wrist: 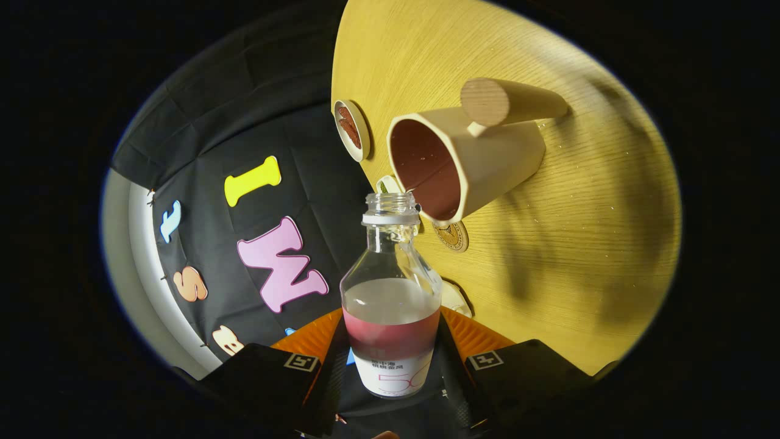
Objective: Take the bottle from table, then pour the juice into the cup, finally place the bottle on the coaster
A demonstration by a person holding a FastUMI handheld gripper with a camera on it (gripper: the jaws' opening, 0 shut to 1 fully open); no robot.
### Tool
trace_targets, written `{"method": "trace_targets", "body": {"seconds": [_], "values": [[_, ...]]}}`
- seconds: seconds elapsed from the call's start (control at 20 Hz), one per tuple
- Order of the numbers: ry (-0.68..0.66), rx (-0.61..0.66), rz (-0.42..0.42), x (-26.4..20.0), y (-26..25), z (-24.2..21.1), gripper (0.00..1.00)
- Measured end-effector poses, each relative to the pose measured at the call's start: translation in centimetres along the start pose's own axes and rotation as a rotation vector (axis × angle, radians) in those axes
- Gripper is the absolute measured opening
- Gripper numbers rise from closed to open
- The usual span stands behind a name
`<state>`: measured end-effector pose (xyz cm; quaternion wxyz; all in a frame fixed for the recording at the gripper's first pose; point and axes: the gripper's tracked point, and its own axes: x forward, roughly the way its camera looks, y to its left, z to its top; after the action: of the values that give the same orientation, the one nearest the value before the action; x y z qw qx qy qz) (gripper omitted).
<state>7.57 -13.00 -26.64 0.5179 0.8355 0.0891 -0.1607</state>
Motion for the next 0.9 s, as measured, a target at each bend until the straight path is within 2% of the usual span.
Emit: {"method": "trace_targets", "body": {"seconds": [0.45,0.9], "values": [[0.048,0.104,0.008,0.2,0.0,-0.4,0.74],[0.043,0.203,-0.004,0.4,0.8,1.4,0.73]]}}
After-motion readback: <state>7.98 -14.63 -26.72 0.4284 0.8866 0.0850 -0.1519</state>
